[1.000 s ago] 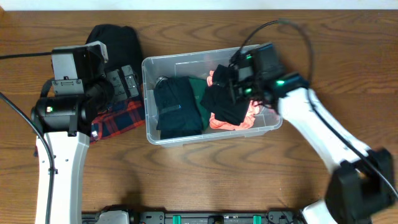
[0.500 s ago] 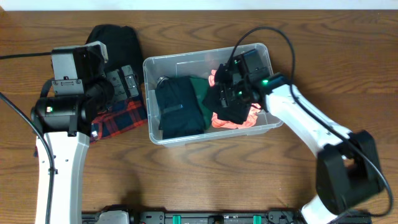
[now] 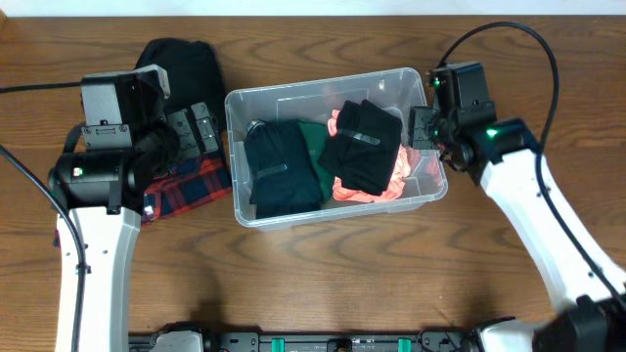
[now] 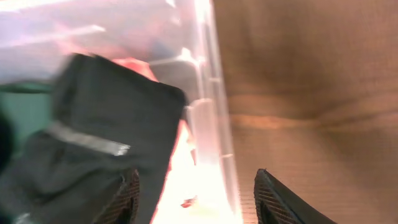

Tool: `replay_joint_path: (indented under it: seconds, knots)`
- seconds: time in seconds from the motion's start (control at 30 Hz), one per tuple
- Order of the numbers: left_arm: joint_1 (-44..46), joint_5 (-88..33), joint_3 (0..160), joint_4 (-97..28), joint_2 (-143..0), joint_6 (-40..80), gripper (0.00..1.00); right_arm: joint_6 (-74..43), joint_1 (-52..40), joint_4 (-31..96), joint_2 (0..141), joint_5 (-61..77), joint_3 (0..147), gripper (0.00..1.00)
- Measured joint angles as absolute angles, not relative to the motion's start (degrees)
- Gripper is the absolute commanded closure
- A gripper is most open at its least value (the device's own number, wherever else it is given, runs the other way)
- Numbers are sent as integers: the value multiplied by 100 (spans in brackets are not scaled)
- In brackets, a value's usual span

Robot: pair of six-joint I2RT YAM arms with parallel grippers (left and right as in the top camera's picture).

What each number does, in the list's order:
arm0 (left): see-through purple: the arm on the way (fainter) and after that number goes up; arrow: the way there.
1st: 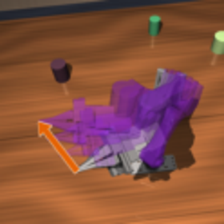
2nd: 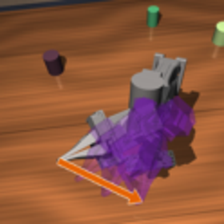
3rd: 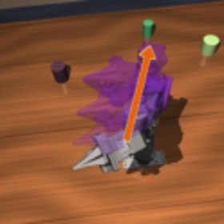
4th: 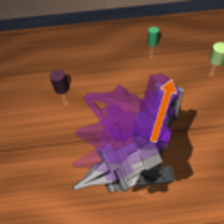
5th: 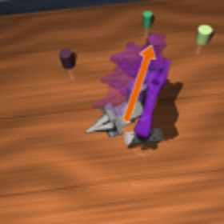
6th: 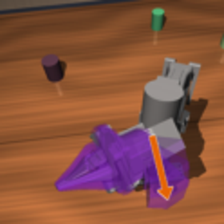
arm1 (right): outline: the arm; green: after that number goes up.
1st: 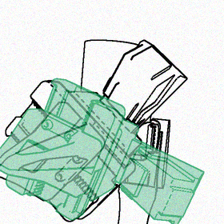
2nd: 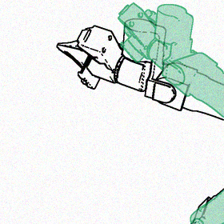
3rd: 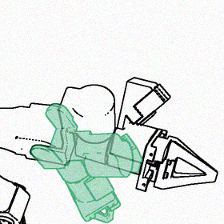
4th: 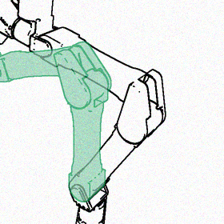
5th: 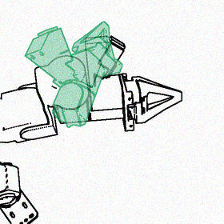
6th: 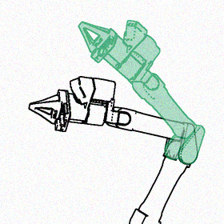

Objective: Pack container

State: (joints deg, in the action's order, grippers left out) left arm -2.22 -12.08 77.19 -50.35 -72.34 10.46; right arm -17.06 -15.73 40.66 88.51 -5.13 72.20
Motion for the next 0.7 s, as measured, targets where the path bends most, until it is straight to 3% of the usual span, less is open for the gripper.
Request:
replay_joint_path:
  seconds: [0.1,0.23,0.4,0.7]
  knots:
    - [-222,-1208,7719,-5035,-7234,1046,2,-1743,-1522,4091,9166,-596,7220,51]
    - [-222,-1208,7719,-5035,-7234,1046,2,-1767,-1509,4136,9472,-663,7220,73]
    - [-222,-1210,7719,-5037,-7234,1046,2,-2051,-1376,4598,9598,-666,7214,88]
    - [-222,-1208,7719,-5035,-7234,1046,2,-2556,-1074,5402,9537,-517,7258,90]
